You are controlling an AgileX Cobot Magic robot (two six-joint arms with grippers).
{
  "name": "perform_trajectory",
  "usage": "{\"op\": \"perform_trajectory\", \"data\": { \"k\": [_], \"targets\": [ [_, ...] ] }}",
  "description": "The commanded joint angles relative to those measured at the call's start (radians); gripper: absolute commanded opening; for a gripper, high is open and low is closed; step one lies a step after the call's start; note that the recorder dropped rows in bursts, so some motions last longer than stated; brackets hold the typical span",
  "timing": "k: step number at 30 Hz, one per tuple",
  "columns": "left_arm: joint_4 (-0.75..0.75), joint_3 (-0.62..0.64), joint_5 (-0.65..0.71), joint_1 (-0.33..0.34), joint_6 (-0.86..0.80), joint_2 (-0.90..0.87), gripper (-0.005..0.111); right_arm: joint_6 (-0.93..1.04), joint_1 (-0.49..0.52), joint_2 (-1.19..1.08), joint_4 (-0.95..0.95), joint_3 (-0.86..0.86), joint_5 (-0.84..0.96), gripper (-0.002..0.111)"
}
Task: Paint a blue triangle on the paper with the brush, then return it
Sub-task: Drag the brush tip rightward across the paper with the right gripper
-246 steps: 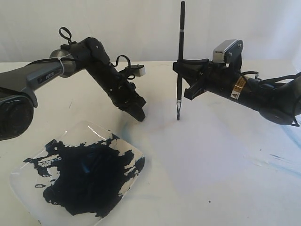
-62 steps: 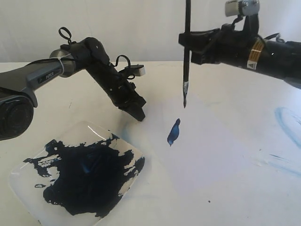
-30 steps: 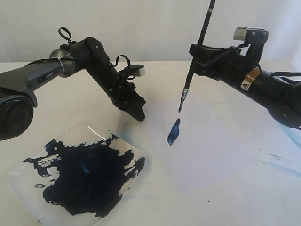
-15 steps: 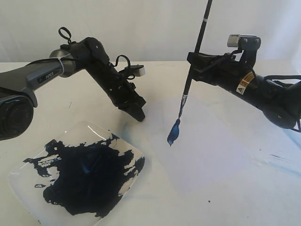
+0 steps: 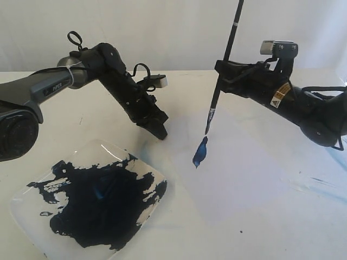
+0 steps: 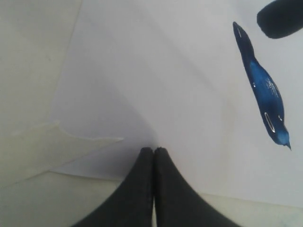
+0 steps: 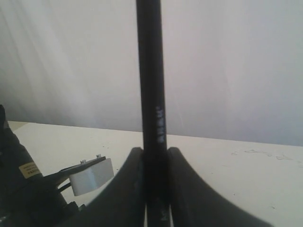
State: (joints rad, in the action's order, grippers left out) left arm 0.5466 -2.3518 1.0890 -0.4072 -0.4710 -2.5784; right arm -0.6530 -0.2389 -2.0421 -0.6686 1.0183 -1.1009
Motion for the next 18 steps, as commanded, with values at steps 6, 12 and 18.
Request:
{"op": "perform_trajectory", "data": {
  "k": [6,12,18],
  "targets": [
    [-0.002,0.000,0.001,-0.004,-0.002,0.002,0.000,-0.005,-0.002,-0.014,-0.001,0.009,0.006,0.000],
    [-0.002,0.000,0.001,-0.004,-0.002,0.002,0.000,-0.005,-0.002,-0.036,-0.001,0.009,0.019,0.000],
    [-0.002,0.000,0.001,-0.004,-0.002,0.002,0.000,-0.005,-0.002,-0.042,-0.005,0.009,0.026,0.000]
  ]
}}
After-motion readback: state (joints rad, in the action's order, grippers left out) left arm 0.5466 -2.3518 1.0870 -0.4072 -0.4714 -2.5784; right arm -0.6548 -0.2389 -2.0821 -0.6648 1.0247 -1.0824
